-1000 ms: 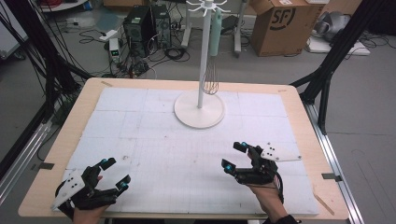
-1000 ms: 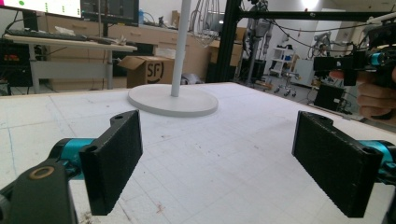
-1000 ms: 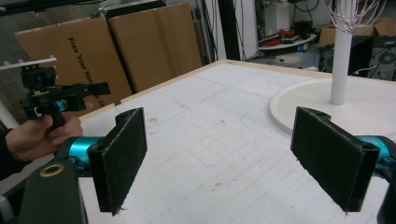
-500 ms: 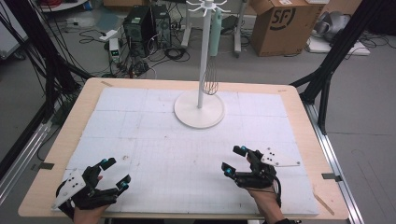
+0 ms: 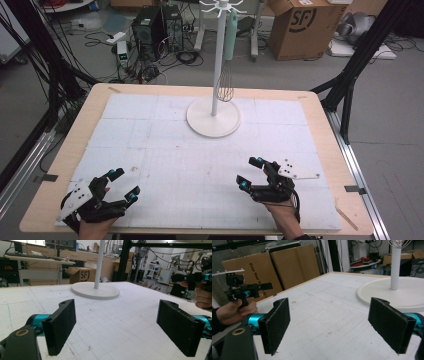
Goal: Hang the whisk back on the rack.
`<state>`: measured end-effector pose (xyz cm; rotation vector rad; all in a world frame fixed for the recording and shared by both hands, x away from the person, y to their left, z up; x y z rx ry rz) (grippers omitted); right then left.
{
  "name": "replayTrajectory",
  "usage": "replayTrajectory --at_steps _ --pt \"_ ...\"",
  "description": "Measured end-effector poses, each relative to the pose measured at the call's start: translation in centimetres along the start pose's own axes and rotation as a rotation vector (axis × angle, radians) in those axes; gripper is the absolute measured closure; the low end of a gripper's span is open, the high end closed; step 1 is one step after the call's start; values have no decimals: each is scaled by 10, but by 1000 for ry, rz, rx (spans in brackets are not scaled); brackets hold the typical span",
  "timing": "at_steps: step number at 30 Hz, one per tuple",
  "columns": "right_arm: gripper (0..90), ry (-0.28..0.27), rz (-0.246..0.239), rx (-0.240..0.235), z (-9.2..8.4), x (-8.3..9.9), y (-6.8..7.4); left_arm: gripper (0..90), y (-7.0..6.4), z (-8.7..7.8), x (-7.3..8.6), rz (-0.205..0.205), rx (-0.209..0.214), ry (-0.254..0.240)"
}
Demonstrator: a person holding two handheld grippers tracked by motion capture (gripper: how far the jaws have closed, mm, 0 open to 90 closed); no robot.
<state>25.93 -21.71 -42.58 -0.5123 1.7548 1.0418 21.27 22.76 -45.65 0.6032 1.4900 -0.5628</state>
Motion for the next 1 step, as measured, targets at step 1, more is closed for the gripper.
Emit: replayTrajectory --at_steps 1 --pt "157 2 1 1 0 0 0 164 0 0 0 -2 0 -1"
Point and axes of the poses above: each handheld gripper's, and its own axes: z roughly forward along the jaws, x roughly out of its underside, y roughly to its left, the point moved 3 cm from there along z, roughly forward along the jaws, and after that the axes turned 10 degrees about z, right-handed, at the moved point
